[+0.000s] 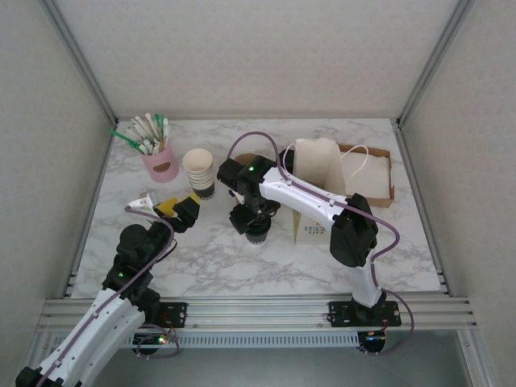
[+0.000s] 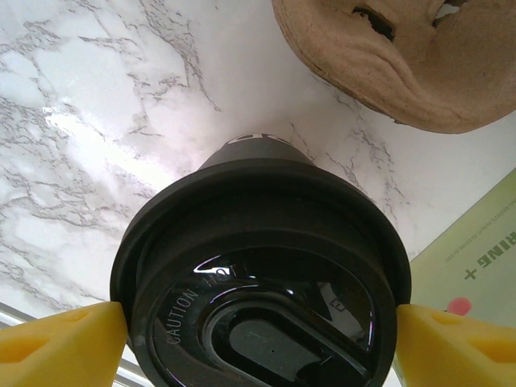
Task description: Pack the takeout coffee
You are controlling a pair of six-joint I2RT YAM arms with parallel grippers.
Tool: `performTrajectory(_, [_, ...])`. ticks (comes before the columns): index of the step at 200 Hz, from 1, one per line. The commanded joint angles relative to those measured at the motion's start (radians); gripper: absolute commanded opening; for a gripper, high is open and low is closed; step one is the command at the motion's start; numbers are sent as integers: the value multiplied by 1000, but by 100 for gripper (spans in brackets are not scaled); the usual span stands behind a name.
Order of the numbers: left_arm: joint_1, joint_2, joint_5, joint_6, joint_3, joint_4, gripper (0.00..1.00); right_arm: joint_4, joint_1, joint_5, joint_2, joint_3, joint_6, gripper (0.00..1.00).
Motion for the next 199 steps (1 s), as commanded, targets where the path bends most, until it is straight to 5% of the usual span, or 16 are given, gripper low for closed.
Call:
performTrajectory(1, [11,-10,3,18,-14,9,100,-15,-7,15,20,4,15,87])
performTrajectory(199, [13,-16,4,18,-13,2,100,13,-33,25,-15,10,23,87])
